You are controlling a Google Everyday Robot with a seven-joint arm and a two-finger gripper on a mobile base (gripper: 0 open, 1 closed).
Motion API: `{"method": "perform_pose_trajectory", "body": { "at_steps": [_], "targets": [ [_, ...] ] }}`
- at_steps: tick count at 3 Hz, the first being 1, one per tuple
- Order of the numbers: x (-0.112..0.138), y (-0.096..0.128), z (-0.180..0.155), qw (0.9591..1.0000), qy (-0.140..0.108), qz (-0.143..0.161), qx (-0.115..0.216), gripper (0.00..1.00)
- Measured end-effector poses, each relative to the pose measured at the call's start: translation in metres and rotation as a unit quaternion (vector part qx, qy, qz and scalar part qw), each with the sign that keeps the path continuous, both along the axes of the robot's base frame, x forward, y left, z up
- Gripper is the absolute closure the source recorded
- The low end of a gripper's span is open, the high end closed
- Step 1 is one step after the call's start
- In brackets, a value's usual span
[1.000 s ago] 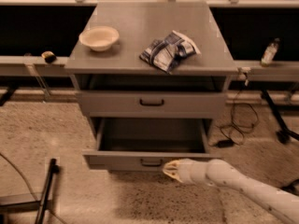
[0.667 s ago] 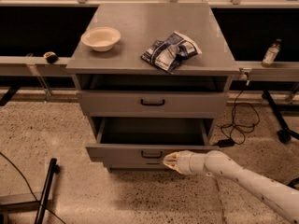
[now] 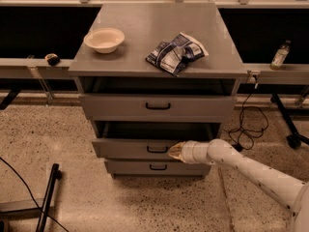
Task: Close middle drawer
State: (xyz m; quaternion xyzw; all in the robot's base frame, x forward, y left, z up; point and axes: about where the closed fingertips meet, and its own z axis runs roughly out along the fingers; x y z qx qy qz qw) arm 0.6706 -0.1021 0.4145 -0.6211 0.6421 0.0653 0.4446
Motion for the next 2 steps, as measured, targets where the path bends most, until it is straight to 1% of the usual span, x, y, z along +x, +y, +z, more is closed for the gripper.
{"method": "perform_pose_trajectory", "body": {
  "at_steps": [1,2],
  "targets": [
    [0.026,-0.008,0.002,0.9999,0.000,-0.009,0.004,1.00],
    [0.026,-0.019,0.007,0.9999,-0.005,0.005,0.010,1.00]
  ]
}}
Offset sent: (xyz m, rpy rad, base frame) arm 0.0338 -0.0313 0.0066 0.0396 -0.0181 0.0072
